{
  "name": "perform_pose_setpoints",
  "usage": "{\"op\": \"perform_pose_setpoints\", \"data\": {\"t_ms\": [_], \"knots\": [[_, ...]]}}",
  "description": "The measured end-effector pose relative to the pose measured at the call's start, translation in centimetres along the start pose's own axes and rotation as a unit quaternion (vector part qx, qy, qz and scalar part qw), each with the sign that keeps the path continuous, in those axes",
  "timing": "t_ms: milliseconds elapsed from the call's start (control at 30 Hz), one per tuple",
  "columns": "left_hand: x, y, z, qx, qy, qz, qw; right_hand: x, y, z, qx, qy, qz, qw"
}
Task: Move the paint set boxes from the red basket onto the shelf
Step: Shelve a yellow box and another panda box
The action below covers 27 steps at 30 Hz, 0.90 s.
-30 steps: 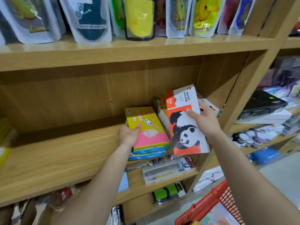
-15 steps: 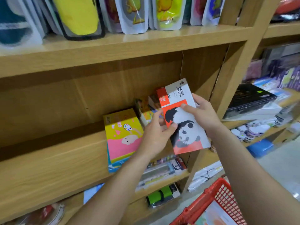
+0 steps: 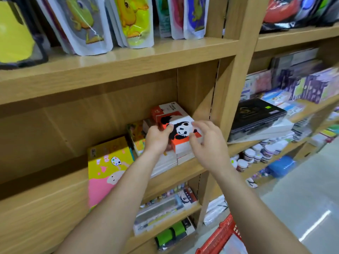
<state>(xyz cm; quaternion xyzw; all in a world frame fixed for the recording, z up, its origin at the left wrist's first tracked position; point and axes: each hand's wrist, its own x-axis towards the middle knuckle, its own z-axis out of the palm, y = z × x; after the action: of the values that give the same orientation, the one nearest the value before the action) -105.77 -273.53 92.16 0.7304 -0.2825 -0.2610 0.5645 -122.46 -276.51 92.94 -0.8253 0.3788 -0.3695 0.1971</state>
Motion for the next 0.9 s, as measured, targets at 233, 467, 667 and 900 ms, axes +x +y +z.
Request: {"op": "perform_pose_setpoints", "data": {"t_ms": [233,467,667,900], "knots": [[-1.3,-1.7,-3.1,0.146,-0.031,0.102,0.984,-2.9,0.5,3.3,-0.15,0.005,-0.062,0.987],[-7.4,-6.7,-13.1,0.219,0.031,0.19,0.957,-1.5,0.5,5.2,-0.12,0.016,-0.041,0.992],[-12.5,-12.8,-20.4,0.328,0.025,0.095,0.94,-8.5,-3.5,8.3,0.118,-0.002,0.018,0.993],[-11.7,-16.4,-20.8,0.338,0.018,0.109,0.935,-12.1,-5.2,12.3,0.11,-0.21,-0.006,0.972]]}}
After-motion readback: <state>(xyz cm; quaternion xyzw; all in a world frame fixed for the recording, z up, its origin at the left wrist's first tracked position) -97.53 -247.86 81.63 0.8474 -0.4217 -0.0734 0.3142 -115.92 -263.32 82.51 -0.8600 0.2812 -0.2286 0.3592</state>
